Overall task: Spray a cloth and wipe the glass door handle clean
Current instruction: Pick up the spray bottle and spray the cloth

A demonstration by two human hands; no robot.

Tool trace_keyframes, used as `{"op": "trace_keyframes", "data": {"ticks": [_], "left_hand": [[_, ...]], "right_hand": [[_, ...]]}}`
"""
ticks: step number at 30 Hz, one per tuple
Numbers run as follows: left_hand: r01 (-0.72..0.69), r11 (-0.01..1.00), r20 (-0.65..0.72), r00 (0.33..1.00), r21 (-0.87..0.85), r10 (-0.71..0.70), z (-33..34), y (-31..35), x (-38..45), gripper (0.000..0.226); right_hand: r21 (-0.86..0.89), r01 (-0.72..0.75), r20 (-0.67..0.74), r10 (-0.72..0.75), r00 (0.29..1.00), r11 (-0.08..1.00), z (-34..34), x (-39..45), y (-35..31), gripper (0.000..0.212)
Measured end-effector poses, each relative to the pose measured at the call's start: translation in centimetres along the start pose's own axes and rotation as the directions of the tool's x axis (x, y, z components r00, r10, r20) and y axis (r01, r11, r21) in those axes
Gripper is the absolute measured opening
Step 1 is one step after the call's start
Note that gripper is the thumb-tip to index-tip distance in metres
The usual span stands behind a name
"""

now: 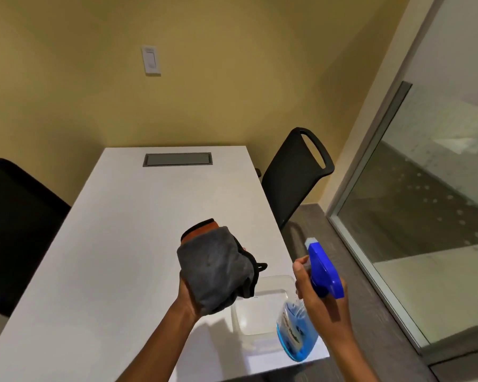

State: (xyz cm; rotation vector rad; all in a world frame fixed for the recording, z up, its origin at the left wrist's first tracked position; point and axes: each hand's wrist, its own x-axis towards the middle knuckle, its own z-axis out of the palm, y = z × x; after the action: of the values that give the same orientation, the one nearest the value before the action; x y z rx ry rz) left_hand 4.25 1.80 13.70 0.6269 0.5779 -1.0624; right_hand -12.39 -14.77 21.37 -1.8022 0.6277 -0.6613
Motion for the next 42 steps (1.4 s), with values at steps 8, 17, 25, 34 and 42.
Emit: {"op": "trace_keyframes", "data": {"ticks": [8,17,25,34,42], "left_hand": [[-0.073,0.988,0.081,0.993,-0.134,0.084,-3.2,2.0,-3.0,0.046],[-0.33,0.902,-0.1,0.944,-0.28,0.315,-8.7,4.4,-5.8,0.056],[-0.439,0.845,-0.182,0.898,-0.305,0.401,-12.3,5.8,-8.4,0.053],[-0.417,0.86,-0.184,0.908,-0.295,0.377,-14.7,7.1,-10.3,0.046],[-0.368,0.888,-0.158,0.929,-0.276,0.335,-15.4,8.4,-10.4,0.048]], "right_hand": [[0.08,0.003,0.063,-0.008,0.998,0.997,5.6,0.7,1.2,0.045],[0.193,-0.037,0.151,0.008,0.988,0.98,13.6,-0.3,4.7,0.054],[0.117,0.005,0.276,-0.037,0.96,0.993,18.1,-1.9,7.9,0.021],[0.077,-0.016,0.258,-0.004,0.966,0.997,21.3,-2.8,9.7,0.022],[0.09,-0.041,0.281,0.014,0.96,0.995,22.2,-2.6,9.9,0.027]]}}
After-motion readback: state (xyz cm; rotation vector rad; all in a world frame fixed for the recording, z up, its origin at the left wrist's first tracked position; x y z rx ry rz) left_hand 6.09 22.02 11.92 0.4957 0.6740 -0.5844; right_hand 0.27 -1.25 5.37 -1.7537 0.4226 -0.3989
